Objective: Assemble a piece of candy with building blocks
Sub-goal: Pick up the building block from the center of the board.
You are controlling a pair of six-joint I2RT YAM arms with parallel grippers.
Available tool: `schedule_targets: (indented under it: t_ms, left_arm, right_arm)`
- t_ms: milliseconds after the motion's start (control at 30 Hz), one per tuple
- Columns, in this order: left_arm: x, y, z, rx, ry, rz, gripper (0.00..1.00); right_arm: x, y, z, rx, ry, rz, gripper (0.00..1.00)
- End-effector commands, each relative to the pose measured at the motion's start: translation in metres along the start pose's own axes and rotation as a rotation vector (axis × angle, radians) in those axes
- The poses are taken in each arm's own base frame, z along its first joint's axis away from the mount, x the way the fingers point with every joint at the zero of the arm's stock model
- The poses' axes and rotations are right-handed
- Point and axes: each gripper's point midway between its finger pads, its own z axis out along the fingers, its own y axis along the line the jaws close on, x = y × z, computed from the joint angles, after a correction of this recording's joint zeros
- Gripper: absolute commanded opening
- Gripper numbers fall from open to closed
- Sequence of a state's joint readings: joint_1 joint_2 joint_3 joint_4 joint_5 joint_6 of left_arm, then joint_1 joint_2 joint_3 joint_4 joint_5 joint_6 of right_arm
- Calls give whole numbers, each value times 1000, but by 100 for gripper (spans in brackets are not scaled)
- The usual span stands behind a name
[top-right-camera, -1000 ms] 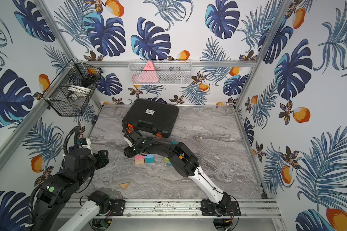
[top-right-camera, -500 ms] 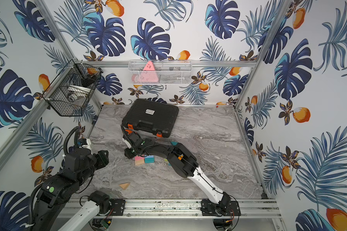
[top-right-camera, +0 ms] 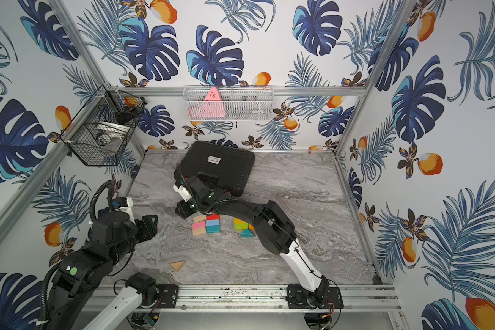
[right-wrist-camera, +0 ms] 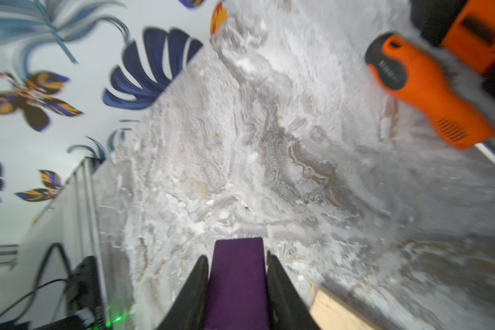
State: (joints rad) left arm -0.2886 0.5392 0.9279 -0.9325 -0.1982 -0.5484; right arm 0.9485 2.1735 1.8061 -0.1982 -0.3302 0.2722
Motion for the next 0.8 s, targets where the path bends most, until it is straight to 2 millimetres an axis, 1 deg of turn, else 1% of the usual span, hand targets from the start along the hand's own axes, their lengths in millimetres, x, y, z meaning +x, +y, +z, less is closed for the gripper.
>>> schedule_targets:
  t_ms: [0,33,100,167,200,233,300,333,400,467,500,567,633,667,700,733,767]
  left_arm:
    - [-8,-42,-1,213,-7,91,68]
    - [-11,-50,-1,244,-5,115,68]
    - [-20,-71,-2,324,-3,176,71]
    - [-28,-91,-4,404,-6,249,75]
    - [-31,-100,-4,443,-7,298,79]
    - [-32,-110,-6,488,-8,347,81]
    - [-27,-131,-15,616,-10,495,84]
    - [-25,-137,-19,644,-23,546,85]
    - [-14,-153,-30,732,-56,689,90]
    - [-4,-161,-35,792,-85,813,94]
    - [-4,-162,-34,792,-107,869,94]
    - [-3,-164,-24,761,-133,945,94]
    - [4,-168,-15,767,-107,1010,94]
    - [9,-171,-13,776,-96,1037,95]
    - [12,-176,-11,789,-99,1062,98]
    - [14,-179,-10,802,-109,1083,98]
    - [14,-183,-11,819,-137,1104,99]
  right_arm:
    - [-49,30,-59,-141,-177,44,27]
    - [-53,33,-76,-162,-201,65,28]
    - [-60,32,-111,-197,-266,105,27]
    - [-61,29,-140,-225,-308,139,27]
    - [-60,26,-153,-235,-323,159,28]
    - [-59,25,-164,-246,-336,174,27]
    - [-55,21,-184,-265,-356,212,27]
    - [-54,21,-191,-274,-364,220,28]
    - [-50,23,-206,-287,-376,242,27]
    - [-48,27,-215,-300,-381,250,27]
    - [-46,29,-219,-309,-376,256,27]
    - [-43,31,-223,-314,-366,286,27]
    - [-41,32,-224,-330,-368,321,28]
    - [-44,36,-226,-354,-372,329,28]
    - [-45,38,-228,-370,-373,337,27]
    - [-46,39,-228,-376,-373,338,27]
    - [-35,33,-220,-367,-350,359,28]
